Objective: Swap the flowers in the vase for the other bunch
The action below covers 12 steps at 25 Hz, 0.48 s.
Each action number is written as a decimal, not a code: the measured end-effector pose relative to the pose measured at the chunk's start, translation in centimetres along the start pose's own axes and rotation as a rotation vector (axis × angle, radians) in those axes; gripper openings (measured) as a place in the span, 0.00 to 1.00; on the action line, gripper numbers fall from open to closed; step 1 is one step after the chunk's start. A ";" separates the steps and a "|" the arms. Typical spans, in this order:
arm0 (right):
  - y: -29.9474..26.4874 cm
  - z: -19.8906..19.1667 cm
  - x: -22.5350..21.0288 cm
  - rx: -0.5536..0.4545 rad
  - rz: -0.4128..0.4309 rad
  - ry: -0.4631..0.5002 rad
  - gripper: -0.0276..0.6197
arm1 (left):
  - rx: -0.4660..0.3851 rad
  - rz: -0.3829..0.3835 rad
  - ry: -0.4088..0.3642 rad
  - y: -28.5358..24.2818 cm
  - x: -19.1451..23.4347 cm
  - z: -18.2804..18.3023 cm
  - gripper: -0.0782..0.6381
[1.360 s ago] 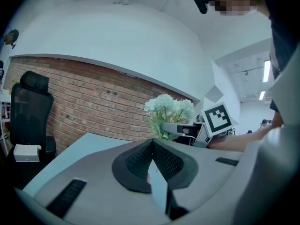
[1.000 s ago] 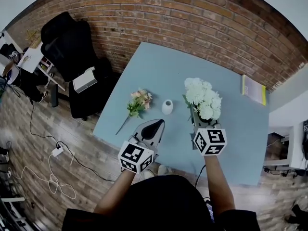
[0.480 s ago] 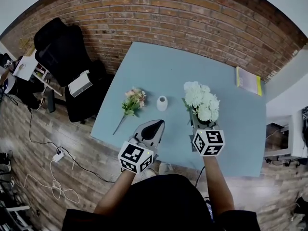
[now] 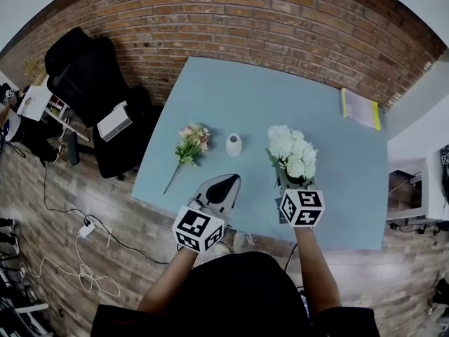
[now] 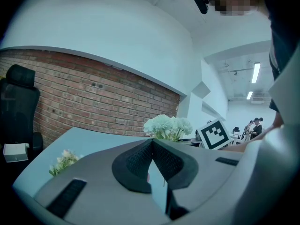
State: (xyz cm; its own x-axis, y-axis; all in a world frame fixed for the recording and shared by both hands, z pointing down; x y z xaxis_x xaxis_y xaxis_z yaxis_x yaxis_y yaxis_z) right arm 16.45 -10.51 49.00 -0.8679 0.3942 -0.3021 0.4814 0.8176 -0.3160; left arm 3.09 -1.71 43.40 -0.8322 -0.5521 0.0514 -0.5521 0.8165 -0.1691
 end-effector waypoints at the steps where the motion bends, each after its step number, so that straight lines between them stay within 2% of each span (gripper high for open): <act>1: 0.0 -0.4 -0.2 0.009 -0.006 -0.002 0.24 | 0.001 -0.002 0.000 0.0 -0.1 -0.1 0.12; 12: -0.1 -5.5 -2.4 0.119 -0.059 -0.059 0.24 | 0.008 -0.009 -0.007 0.1 -0.7 -0.2 0.12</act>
State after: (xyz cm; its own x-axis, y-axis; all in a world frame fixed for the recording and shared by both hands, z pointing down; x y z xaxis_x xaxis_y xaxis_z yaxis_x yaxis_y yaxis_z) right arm 17.79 -9.26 54.71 -0.8880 0.3192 -0.3309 0.4441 0.7816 -0.4381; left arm 3.56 -1.22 43.57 -0.8267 -0.5607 0.0458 -0.5592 0.8100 -0.1766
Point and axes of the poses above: the fingertips, and each gripper's own axes: y backward along the fingers, x to its left, z out of its top, the point moved 1 cm from there along y, backward along the fingers, and after that the axes turned 10 degrees about -y, right-handed, at the moved point
